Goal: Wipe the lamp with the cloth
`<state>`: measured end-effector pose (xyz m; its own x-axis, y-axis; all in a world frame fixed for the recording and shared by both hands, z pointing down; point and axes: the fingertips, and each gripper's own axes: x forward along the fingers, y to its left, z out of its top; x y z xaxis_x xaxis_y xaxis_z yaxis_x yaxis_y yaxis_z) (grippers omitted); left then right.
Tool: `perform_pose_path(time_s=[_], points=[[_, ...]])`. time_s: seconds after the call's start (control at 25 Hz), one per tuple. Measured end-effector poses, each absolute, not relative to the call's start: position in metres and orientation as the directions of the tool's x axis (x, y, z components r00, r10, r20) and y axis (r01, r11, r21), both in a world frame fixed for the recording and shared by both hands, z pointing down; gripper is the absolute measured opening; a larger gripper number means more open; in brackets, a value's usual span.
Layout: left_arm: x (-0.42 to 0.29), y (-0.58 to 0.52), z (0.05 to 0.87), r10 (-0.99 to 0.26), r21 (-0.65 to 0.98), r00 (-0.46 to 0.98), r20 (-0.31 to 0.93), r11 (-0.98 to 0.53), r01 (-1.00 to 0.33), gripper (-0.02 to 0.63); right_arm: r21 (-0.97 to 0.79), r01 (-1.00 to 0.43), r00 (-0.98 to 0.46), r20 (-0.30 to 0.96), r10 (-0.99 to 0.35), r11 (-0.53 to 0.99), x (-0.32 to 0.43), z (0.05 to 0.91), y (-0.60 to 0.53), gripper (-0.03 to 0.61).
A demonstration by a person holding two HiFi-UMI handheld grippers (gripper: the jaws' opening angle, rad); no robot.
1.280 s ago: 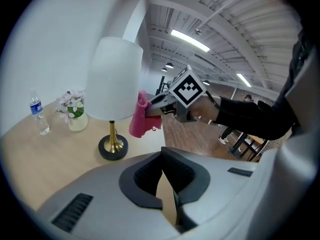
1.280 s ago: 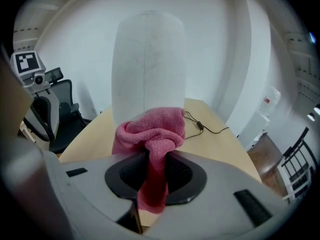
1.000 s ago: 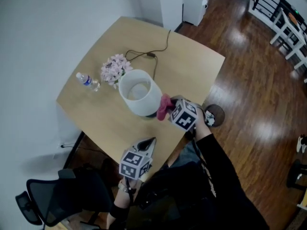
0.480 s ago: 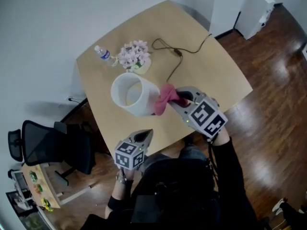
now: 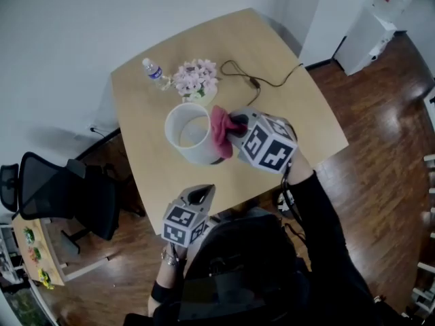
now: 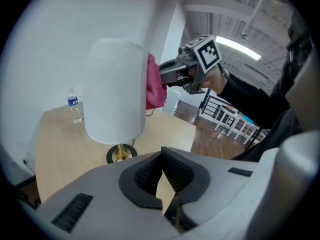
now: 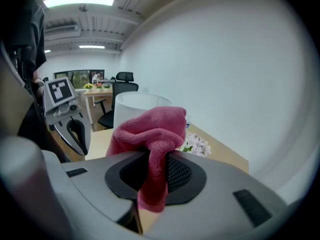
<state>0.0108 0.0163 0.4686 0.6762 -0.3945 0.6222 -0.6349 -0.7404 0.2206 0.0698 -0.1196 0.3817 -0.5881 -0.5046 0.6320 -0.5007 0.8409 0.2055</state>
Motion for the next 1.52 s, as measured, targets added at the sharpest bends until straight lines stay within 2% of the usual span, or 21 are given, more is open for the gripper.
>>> perform_pose_path(time_s=[0.16, 0.28, 0.48, 0.84, 0.96, 1.08, 1.32, 1.52], points=[[0.010, 0.018, 0.474, -0.398, 0.249, 0.696, 0.597, -0.733, -0.632, 0.002, 0.288, -0.481, -0.468, 0.715, -0.520, 0.828, 0.078, 0.421, -0.124, 0.071], [0.011, 0.020, 0.484, -0.395, 0.258, 0.685, 0.612, -0.719, -0.645, 0.002, 0.292, -0.477, -0.438, 0.739, -0.512, 0.829, 0.081, 0.444, -0.122, 0.071], [0.021, 0.003, 0.482, -0.426, 0.259, 0.648, 0.632, -0.672, -0.694, 0.002, 0.251, -0.455, -0.462, 0.754, -0.468, 0.854, 0.088, 0.464, -0.125, 0.071], [0.055, -0.018, 0.484, -0.461, 0.261, 0.591, 0.662, -0.597, -0.758, 0.002, 0.180, -0.334, -0.474, 0.816, -0.330, 0.925, 0.115, 0.510, -0.128, 0.069], [0.062, -0.023, 0.486, -0.469, 0.255, 0.569, 0.676, -0.575, -0.777, 0.002, 0.174, -0.339, -0.513, 0.789, -0.337, 0.925, 0.130, 0.497, -0.142, 0.069], [0.071, -0.027, 0.487, -0.484, 0.261, 0.551, 0.680, -0.543, -0.798, 0.002, 0.147, -0.317, -0.610, 0.725, -0.320, 0.937, 0.134, 0.464, -0.157, 0.069], [0.086, -0.032, 0.488, -0.500, 0.257, 0.511, 0.699, -0.490, -0.833, 0.002, 0.186, -0.115, -0.766, 0.609, -0.206, 0.976, 0.106, 0.376, -0.190, 0.069], [0.082, -0.032, 0.482, -0.532, 0.252, 0.465, 0.707, -0.426, -0.869, 0.002, 0.219, 0.115, -0.792, 0.609, -0.044, 0.969, 0.068, 0.340, -0.201, 0.069]])
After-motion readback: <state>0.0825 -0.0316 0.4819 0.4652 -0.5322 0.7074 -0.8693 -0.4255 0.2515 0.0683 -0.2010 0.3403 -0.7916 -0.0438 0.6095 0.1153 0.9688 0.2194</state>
